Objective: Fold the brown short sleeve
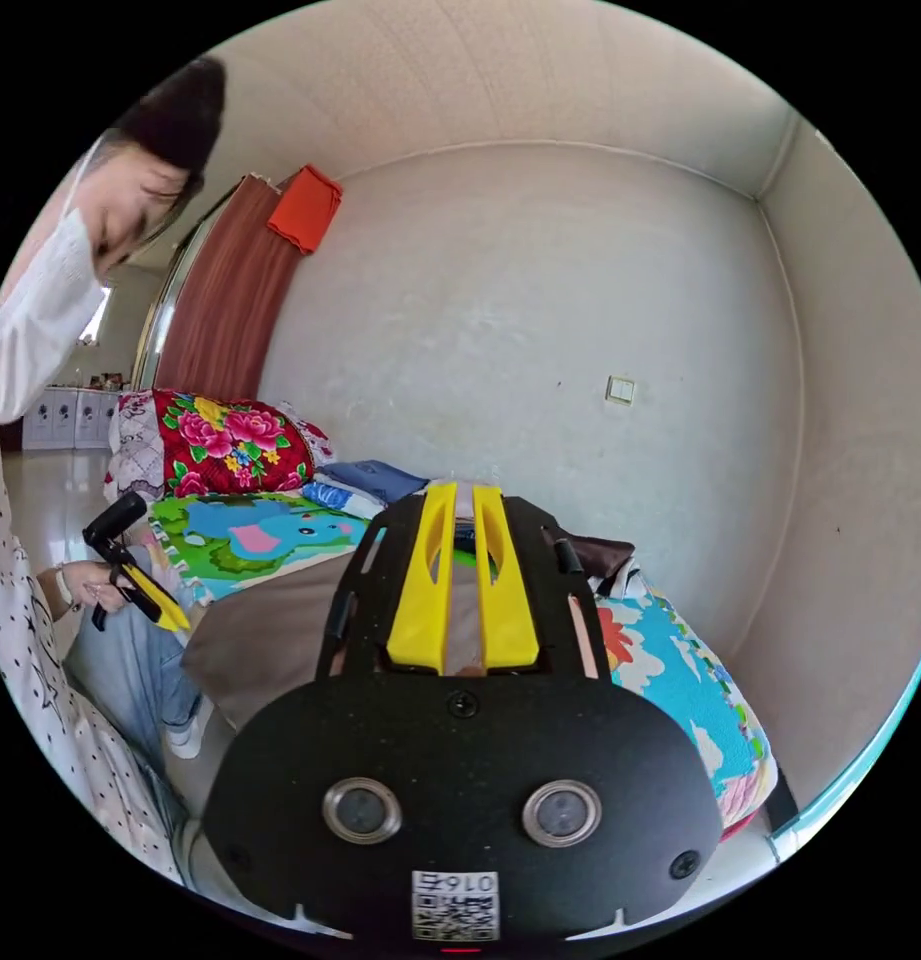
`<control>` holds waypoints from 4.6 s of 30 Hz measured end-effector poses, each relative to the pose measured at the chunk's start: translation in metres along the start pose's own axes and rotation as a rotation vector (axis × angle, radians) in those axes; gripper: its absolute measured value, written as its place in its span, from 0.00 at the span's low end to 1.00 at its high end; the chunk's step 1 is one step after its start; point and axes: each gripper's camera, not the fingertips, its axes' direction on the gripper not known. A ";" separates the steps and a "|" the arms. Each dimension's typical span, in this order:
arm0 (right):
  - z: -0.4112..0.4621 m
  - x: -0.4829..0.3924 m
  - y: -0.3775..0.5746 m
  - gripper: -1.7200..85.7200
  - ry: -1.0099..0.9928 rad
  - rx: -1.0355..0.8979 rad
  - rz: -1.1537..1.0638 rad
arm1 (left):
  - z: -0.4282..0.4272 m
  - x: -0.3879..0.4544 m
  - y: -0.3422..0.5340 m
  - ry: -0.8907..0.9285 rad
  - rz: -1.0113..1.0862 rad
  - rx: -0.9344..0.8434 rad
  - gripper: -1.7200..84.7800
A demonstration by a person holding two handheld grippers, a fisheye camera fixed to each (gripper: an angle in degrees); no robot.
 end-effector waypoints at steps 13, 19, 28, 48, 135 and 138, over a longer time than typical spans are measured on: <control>-0.031 -0.142 0.198 0.08 -0.116 -0.160 -0.263 | 0.012 -0.033 0.077 0.216 -0.151 -0.046 0.08; -0.016 -0.199 0.277 0.11 -0.222 -0.206 -0.378 | -0.015 -0.025 0.109 0.489 -0.108 0.083 0.01; -0.008 -0.294 0.357 0.14 -0.157 -0.077 -0.663 | -0.056 -0.009 0.130 0.624 -0.122 0.176 0.01; 0.046 -0.293 0.389 0.04 -0.167 -0.187 -0.470 | -0.046 0.073 0.225 0.553 -0.100 0.268 0.05; 0.559 -0.121 -0.084 0.06 -1.018 -1.504 -0.543 | 0.118 0.143 -0.403 -0.177 0.348 -0.850 0.01; 0.558 -0.113 -0.088 0.03 -0.894 -1.475 -0.505 | 0.113 0.126 -0.404 -0.180 0.323 -0.830 0.01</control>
